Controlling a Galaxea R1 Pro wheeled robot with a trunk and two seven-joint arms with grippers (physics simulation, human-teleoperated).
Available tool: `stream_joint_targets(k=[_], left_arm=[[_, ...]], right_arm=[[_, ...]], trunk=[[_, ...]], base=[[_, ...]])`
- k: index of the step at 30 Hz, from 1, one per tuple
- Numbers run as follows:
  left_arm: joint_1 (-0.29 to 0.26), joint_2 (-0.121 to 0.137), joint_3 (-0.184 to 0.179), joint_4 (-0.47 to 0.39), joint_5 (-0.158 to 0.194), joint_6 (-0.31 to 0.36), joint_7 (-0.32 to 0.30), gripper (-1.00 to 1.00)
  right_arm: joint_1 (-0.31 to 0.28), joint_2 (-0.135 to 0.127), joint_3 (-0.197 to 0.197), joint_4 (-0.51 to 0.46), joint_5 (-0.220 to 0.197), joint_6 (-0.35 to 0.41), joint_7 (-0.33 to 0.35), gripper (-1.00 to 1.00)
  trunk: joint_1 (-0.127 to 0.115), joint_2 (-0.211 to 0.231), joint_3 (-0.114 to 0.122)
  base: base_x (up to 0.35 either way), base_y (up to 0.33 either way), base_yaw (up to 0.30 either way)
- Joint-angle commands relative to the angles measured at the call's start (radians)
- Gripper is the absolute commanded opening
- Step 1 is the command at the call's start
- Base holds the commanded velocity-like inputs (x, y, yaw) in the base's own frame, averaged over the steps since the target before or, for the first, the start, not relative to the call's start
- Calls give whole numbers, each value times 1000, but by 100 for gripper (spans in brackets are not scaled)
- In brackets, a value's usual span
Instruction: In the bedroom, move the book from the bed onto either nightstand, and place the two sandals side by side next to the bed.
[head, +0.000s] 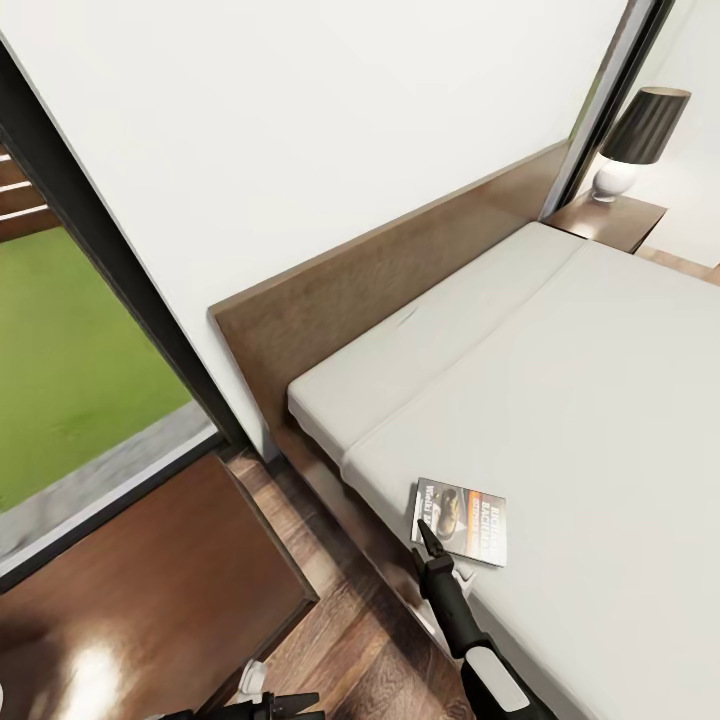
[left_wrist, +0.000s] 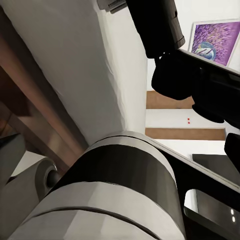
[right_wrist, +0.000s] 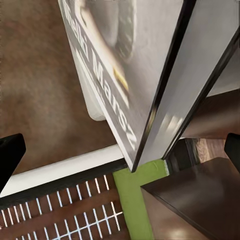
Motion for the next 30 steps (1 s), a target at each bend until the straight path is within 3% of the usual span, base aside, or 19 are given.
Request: stream_joint_targets(k=[1, 18, 25, 30], left_arm=[[-1, 1, -7, 0, 10, 11, -1, 100], [-1, 1, -7, 0, 10, 10, -1, 100], [-1, 1, -7, 0, 10, 10, -1, 100], [-1, 1, -8, 0, 10, 10, -1, 100]], right_arm=[[0, 1, -3, 1, -8, 10, 3, 100], [0, 1, -5, 0, -18, 8, 5, 100], [0, 1, -5, 2, -117, 3, 5, 100], [0, 1, -4, 2, -127, 3, 5, 100]], trunk=[[0, 0, -1], [0, 0, -1], [0, 0, -1], [0, 0, -1]], base=[[0, 0, 0], [0, 0, 0], [0, 0, 0], [0, 0, 0]])
